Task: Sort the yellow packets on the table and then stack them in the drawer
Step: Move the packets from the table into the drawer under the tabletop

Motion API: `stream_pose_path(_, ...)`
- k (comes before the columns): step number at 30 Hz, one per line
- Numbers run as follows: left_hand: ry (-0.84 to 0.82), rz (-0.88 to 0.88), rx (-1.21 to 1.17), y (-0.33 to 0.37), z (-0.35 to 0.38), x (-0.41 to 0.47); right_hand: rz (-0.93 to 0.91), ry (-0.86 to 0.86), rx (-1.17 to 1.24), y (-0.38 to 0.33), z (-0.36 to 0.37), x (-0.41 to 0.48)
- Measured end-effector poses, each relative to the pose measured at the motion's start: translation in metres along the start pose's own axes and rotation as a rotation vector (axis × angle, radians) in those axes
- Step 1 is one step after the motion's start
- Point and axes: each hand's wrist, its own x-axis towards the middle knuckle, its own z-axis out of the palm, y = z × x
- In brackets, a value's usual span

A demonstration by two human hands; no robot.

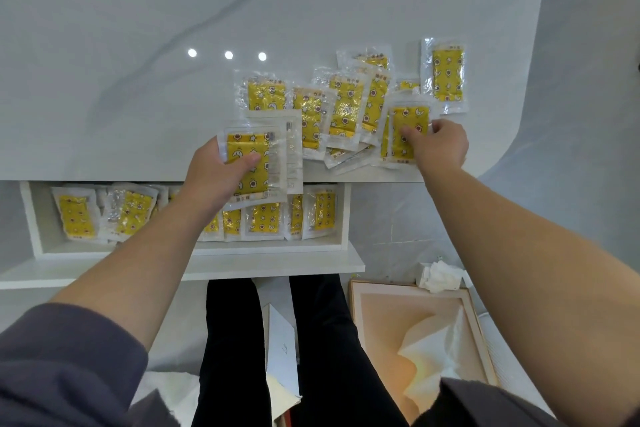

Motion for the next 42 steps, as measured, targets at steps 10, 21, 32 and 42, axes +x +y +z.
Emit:
stream_pose_path(10, -0.061, -0.063, 0.036, -0.019, -0.004, -0.007, -0.014, 0.043, 0.121, -0.002, -0.004, -0.013)
stream_pose_path(21, -0.138, -0.119, 0.181, -0.092, -0.063, -0.030, -0.047, 0.034, 0.385, 0.031, 0.009, -0.133)
stream_pose_path(32, -0.032, -0.169, 0.127, -0.164, -0.039, 0.021, -0.015, -0.445, 0.271, 0.065, 0.156, -0.157)
stream_pose_path(42, 0.076, -0.115, 0.285, -0.187, 0.012, 0.044, -0.085, -0.132, -0.065, 0.084, 0.225, -0.132)
